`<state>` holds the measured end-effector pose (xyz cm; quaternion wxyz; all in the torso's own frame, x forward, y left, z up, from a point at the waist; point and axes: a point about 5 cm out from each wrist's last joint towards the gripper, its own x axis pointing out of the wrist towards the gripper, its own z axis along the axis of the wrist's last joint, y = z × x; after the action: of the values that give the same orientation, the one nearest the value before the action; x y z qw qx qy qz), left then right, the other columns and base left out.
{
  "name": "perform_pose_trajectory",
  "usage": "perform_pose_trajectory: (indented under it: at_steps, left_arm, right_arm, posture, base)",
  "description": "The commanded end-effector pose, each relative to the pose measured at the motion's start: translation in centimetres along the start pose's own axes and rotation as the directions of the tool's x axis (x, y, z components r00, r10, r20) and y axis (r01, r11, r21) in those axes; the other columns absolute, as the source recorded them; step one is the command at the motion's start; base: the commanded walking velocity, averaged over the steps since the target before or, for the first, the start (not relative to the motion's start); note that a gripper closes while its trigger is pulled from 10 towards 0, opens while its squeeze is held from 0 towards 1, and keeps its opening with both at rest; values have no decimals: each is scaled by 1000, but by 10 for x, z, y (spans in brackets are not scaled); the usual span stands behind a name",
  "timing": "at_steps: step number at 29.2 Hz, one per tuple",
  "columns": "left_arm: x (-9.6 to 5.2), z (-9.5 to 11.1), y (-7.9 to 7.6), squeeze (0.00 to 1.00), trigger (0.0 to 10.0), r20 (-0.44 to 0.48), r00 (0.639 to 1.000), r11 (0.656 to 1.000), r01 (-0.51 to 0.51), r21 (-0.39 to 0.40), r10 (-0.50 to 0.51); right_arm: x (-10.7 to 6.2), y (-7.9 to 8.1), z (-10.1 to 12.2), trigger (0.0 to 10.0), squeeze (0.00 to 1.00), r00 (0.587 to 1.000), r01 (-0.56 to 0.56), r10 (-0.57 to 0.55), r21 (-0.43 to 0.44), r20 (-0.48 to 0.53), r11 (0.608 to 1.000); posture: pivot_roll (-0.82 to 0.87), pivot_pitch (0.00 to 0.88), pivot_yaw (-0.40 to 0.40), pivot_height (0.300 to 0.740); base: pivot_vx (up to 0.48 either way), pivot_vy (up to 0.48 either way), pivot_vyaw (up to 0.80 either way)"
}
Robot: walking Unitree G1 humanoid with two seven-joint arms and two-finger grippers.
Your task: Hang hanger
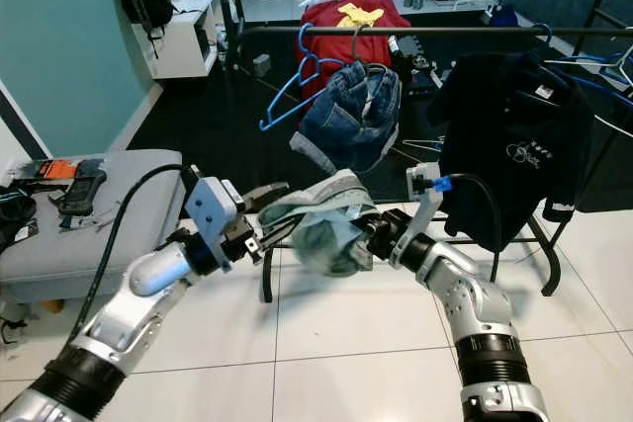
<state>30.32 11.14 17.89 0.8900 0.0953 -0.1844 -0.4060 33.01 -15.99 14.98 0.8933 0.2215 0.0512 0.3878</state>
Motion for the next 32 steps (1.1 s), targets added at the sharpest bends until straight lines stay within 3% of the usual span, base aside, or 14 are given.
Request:
perform_pose_trajectory:
  at_steps: [1, 7, 16, 19, 26, 27, 28, 29, 30, 31, 32]
  left_arm:
    - [-4, -1, 6, 0, 10000, -17, 1000, 997, -16, -77, 15]
    - [-2, 1, 26, 0, 10000, -19, 983, 974, -181, -139, 180]
    - [-3, 4, 21, 0, 10000, -15, 993, 981, -118, -156, 117]
    - [-4, 2, 10, 0, 10000, -35, 999, 987, -34, -155, 29]
    - [-5, 0, 4, 0, 10000, -49, 999, 985, -6, -171, -2]
    - [-5, 0, 5, 0, 4902, -46, 999, 984, -15, -175, 7]
    - [-5, 0, 5, 0, 4902, -46, 999, 984, -15, -175, 7]
    - [-5, 1, 7, 0, 3725, -41, 999, 983, -31, -179, 24]
    - [-5, 1, 7, 0, 3725, -41, 999, 983, -31, -179, 24]
    - [-4, 1, 8, 0, 6706, -41, 999, 984, -30, -176, 23]
    - [-5, 0, 7, 0, 6706, -48, 999, 985, -24, -171, 16]
  right_arm:
    - [-3, -2, -5, 0, 0, 1000, 2, -2, 13, -13, 1000]
    - [-3, -3, -5, 0, 0, 1000, 1, -1, 13, -17, 1000]
    - [-3, -2, -5, 0, 0, 1000, -4, 4, 12, -19, 1000]
    - [-4, -3, -5, 0, 0, 1000, -7, 7, 11, -20, 1000]
    - [-4, -3, -5, 0, 0, 1000, -7, 7, 10, -20, 1000]
    - [-4, -3, -5, 0, 0, 1000, -8, 8, 10, -19, 1000]
    - [-4, -3, -5, 0, 0, 1000, -8, 8, 10, -19, 1000]
    - [-4, -3, -5, 0, 0, 1000, -9, 9, 9, -18, 1000]
    - [-4, -3, -5, 0, 0, 1000, -9, 9, 9, -18, 1000]
    - [-3, -3, -4, 0, 0, 1000, -9, 9, 8, -17, 1000]
    - [-3, -3, -4, 0, 0, 1000, -8, 9, 8, -17, 1000]
  posture:
    - [-91, 77, -5, 740]
    - [-90, 78, -6, 740]
    - [-92, 78, -5, 740]
    - [-92, 79, -6, 740]
    - [-93, 79, -5, 740]
    - [-92, 79, -7, 740]
    - [-92, 79, -7, 740]
    - [-92, 78, -6, 740]
    - [-92, 78, -6, 740]
    - [-92, 78, -6, 740]
    - [-92, 78, -6, 740]
  base:
    - [0, 0, 0]
    - [0, 0, 0]
    - [0, 0, 0]
    - [0, 0, 0]
    - [0, 0, 0]
    - [0, 0, 0]
    - [0, 0, 0]
    - [0, 0, 0]
    - [0, 0, 0]
    - [0, 0, 0]
    - [0, 0, 0]
